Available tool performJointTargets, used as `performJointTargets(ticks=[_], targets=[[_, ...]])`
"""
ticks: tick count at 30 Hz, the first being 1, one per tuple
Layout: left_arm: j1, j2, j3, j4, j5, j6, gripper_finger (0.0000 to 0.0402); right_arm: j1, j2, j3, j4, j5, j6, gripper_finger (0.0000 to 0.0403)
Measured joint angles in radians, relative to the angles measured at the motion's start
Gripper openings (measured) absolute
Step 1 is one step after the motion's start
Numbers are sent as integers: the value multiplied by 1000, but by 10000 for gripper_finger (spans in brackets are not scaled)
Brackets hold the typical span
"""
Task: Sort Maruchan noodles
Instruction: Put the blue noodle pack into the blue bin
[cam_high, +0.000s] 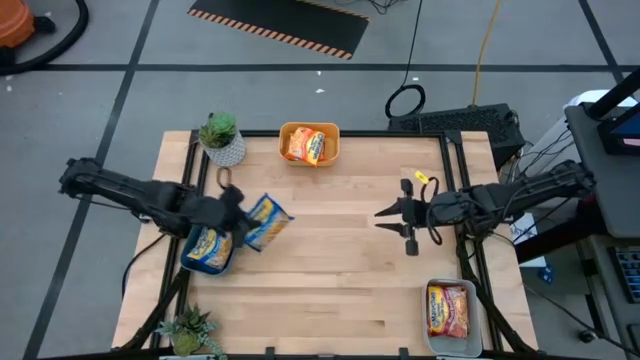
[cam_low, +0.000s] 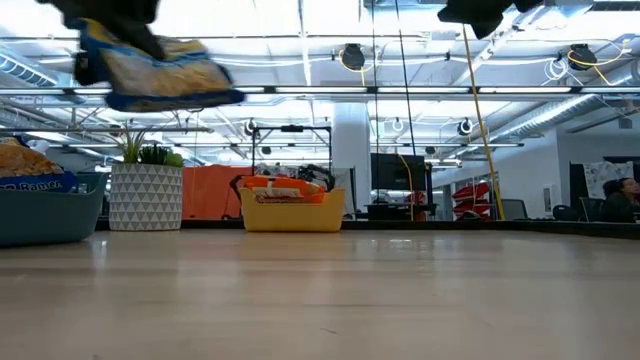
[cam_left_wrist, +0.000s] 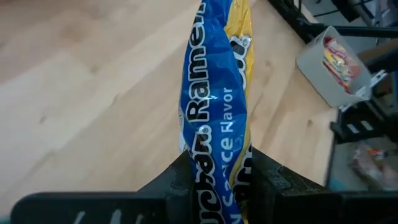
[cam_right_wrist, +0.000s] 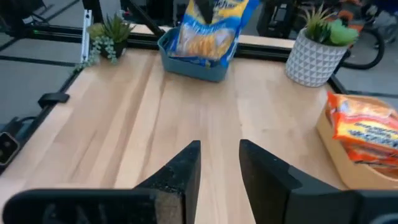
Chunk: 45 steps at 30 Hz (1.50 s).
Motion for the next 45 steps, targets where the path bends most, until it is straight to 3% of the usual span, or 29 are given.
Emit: performJointTargets(ticks=[5, 9, 19, 45], targets=[[-34, -152, 0, -186, 15, -130, 88, 22, 1, -8, -20, -1, 30, 107], [-46, -242, 0, -377, 92, -259, 88, 25, 1, -23, -18, -1, 32, 107], [-77, -292, 1, -756, 152, -483, 88, 25, 1, -38, -13, -2, 58, 107], [-78, -238, 1, -829, 194, -489, 88, 25, 1, -38, -13, -2, 62, 107]])
